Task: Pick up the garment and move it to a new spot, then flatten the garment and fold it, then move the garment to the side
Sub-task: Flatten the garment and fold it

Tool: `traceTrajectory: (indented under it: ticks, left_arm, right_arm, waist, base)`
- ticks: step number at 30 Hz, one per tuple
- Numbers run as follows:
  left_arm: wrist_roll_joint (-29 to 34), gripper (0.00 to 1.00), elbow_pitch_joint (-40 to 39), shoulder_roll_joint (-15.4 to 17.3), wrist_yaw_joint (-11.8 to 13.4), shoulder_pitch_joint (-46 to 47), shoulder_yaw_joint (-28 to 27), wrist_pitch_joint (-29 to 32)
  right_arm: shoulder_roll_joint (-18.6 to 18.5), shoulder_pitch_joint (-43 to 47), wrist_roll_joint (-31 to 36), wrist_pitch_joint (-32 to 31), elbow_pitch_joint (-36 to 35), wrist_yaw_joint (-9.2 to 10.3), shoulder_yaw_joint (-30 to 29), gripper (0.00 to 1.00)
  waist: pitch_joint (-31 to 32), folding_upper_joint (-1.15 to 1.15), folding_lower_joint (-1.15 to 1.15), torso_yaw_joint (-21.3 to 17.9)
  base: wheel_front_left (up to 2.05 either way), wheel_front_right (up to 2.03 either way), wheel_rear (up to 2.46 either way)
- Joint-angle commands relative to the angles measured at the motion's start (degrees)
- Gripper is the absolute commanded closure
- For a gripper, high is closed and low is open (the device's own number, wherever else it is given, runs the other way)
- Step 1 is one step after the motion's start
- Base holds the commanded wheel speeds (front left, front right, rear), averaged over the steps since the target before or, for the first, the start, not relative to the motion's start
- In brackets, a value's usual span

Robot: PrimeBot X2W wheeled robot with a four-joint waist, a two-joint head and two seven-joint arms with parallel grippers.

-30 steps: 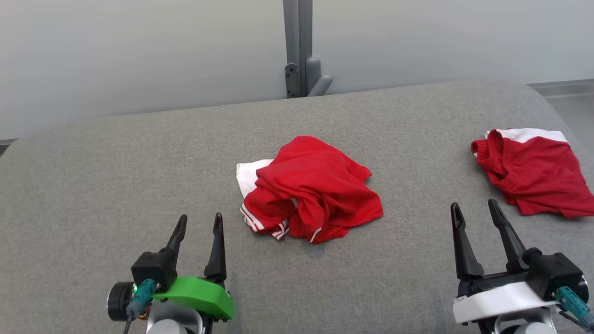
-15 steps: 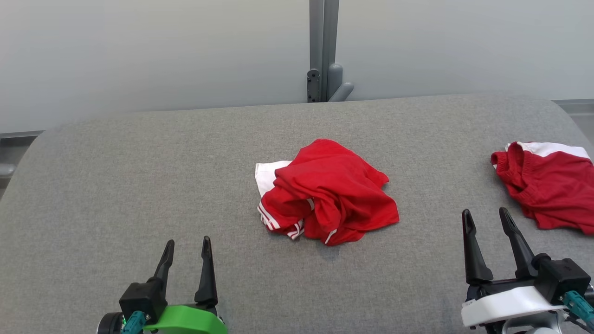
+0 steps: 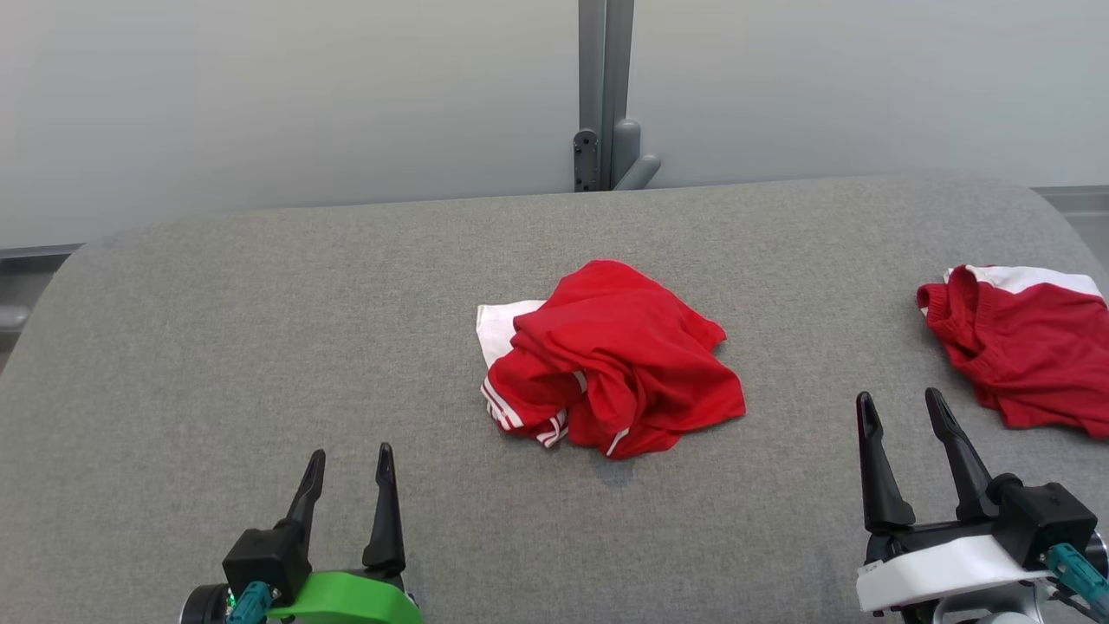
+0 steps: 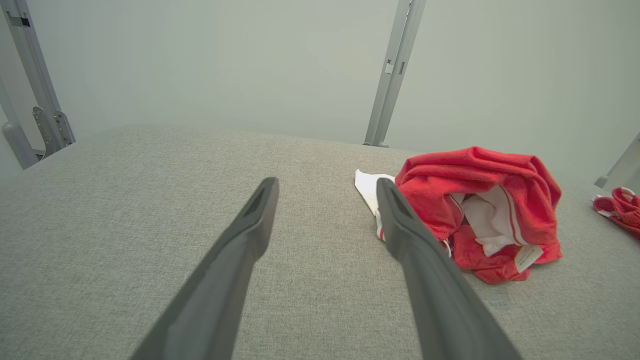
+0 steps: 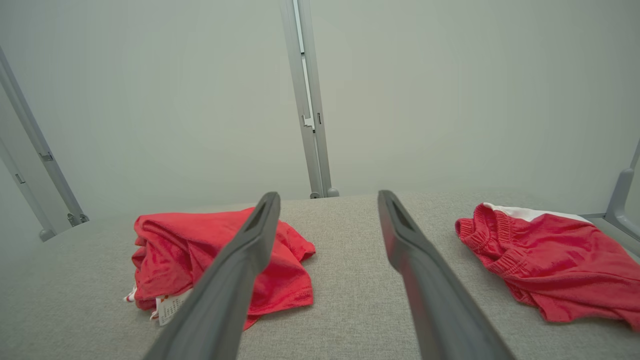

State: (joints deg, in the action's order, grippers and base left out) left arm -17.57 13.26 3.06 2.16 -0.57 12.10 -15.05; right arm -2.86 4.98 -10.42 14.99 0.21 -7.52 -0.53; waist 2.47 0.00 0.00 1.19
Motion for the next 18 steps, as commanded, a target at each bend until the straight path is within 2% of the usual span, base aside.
traceTrajectory:
  ticks: [1, 12, 18]
  left_arm:
    - [0.34, 0.00, 0.04, 0.00, -0.16, -0.31, -0.26, -0.16]
    - [0.96, 0.00, 0.10, -0.13, -0.53, 0.07, -0.64, -0.16]
    - [1.80, 0.00, 2.05, -0.14, -1.10, 1.53, 1.18, -0.16]
  right_arm:
    - [-0.07, 0.26, -0.14, 0.28, 0.11, 0.06, 0.02, 0.00]
    - [-0.07, 0.18, 0.19, 0.28, -0.16, 0.06, -0.16, 0.00]
    - [-0.07, -0.31, 0.28, 0.28, -0.24, 0.06, 0.08, 0.00]
  waist:
    - [-0.06, 0.00, 0.00, -0.01]
    - [-0.73, 0.00, 0.00, 0.16]
    - [-1.61, 0.00, 0.00, 0.08]
  base:
    - [0.00, 0.00, 0.00]
    - [0.00, 0.00, 0.00]
    - [0.00, 0.00, 0.00]
